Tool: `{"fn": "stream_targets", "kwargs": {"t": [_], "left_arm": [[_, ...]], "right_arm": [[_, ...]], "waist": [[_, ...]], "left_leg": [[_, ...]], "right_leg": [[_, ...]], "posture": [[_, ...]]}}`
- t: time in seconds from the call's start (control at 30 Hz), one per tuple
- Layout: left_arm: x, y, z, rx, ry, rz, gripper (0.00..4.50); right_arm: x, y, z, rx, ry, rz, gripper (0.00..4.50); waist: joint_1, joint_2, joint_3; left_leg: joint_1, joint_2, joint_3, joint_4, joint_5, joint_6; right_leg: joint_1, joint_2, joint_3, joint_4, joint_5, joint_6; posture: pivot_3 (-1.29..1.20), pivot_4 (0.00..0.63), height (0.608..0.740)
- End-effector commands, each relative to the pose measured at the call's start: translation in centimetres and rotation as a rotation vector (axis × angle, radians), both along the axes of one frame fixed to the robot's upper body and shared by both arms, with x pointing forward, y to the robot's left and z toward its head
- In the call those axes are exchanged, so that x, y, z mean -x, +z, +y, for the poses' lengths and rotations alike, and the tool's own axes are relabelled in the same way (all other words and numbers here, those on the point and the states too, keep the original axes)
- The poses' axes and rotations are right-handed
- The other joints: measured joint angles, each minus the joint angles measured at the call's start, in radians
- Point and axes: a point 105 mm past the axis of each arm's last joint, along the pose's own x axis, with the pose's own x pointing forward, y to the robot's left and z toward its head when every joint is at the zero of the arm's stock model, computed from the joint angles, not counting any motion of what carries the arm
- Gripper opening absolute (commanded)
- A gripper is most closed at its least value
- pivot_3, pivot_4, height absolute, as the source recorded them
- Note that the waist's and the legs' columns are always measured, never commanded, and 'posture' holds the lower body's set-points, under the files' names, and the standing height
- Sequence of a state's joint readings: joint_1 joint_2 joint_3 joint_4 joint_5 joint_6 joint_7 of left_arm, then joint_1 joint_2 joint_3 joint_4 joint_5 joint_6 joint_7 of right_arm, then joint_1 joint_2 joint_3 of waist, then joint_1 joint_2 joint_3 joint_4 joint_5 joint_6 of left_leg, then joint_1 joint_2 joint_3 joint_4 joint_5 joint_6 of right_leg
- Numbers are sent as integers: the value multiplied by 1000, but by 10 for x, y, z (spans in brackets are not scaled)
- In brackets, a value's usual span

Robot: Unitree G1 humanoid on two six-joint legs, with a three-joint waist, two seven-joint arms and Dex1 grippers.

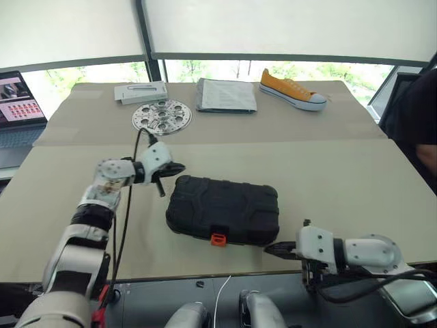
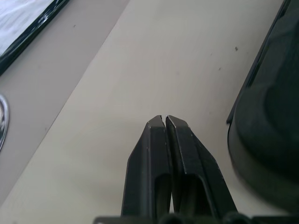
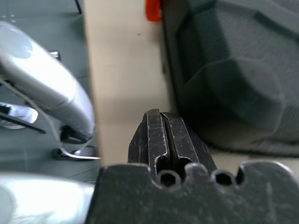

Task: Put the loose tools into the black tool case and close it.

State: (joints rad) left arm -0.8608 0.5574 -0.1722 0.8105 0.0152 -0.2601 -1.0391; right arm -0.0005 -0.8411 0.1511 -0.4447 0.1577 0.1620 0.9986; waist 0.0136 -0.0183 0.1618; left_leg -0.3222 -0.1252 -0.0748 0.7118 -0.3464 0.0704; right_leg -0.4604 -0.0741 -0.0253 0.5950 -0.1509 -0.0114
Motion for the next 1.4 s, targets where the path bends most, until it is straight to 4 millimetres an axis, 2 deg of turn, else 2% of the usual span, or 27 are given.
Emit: {"fn": "stream_targets", "kwargs": {"t": [0.03, 0.2, 0.33, 0.4, 0.5, 0.6, 0.67, 0.8, 0.93, 1.03, 1.17, 1.4], "left_arm": [[3, 5, -8, -45, -81, -42, 106], [31, -8, -11, -97, -267, 27, 106], [54, -14, -4, -137, -346, 81, 106], [53, -4, -3, -106, -324, 62, 106], [45, 29, -9, 39, -274, 88, 106], [55, 50, -20, 108, -331, 161, 106], [66, 54, -32, 101, -396, 195, 106], [83, 36, -58, 12, -513, 205, 106], [89, 6, -75, -95, -575, 195, 106], [88, -14, -77, -179, -595, 179, 106], [89, -30, -74, -256, -625, 156, 106], [87, -34, -73, -261, -629, 136, 106]], "right_arm": [[-20, 7, -2, 2, -72, -74, 0], [-54, 18, -15, 3, -213, -202, 0], [-66, 19, -33, 26, -282, -227, 0], [-64, 19, -37, 38, -273, -220, 0], [-53, 22, -39, -1, -255, -162, 0], [-38, 23, -36, -30, -213, -95, 0], [-27, 22, -32, -33, -175, -57, 0], [-12, 15, -17, -41, -110, -5, 0], [-11, 7, -1, -52, -88, 7, 0], [-14, 1, 7, -60, -84, 12, 0], [-18, -8, 16, -58, -76, 14, 0], [-31, -9, 33, -97, -80, -7, 0]], "waist": [[-4, 0, 0], [-6, 0, 0], [-5, 1, 0], [-4, 1, 0], [3, 1, 0], [3, 1, 0], [0, 1, 0], [-4, 1, 0], [-3, 1, 0], [-1, 1, -1], [-1, 1, -3], [1, 10, -12]], "left_leg": [[0, 0, 0, 0, 0, 0], [1, 0, 0, 1, 0, 0], [1, 0, 0, 0, 0, 1], [1, 0, 0, -1, 0, 1], [-1, 0, -1, 0, 0, 1], [-3, 0, -2, 2, 0, 1], [-2, 0, -2, 3, 0, 1], [-1, 0, -2, 2, 0, 1], [1, 0, -2, 2, 0, 1], [1, 0, -2, 2, 0, 1], [3, 0, -2, 2, 0, 1], [5, 0, -1, 2, 0, 1]], "right_leg": [[0, 0, 1, 0, 0, 0], [0, 0, 5, 2, 0, 0], [-1, 1, 4, 2, 0, 0], [-1, 1, 4, 2, 0, 0], [-2, 1, 2, 1, 0, 0], [-2, 1, 1, 2, 0, 0], [-1, 0, 2, 2, 0, 0], [0, 1, 2, 2, 0, 0], [1, 0, 3, 2, 0, 0], [1, 0, 4, 2, 0, 0], [3, 0, 4, 1, 0, 0], [4, 0, 6, 2, 0, 0]], "posture": [[0, 150, 740], [0, 150, 740], [0, 150, 740], [0, 150, 740], [0, 150, 740], [0, 150, 740], [0, 150, 740], [0, 150, 740], [0, 150, 740], [0, 150, 740], [0, 150, 740], [0, 150, 740]]}}
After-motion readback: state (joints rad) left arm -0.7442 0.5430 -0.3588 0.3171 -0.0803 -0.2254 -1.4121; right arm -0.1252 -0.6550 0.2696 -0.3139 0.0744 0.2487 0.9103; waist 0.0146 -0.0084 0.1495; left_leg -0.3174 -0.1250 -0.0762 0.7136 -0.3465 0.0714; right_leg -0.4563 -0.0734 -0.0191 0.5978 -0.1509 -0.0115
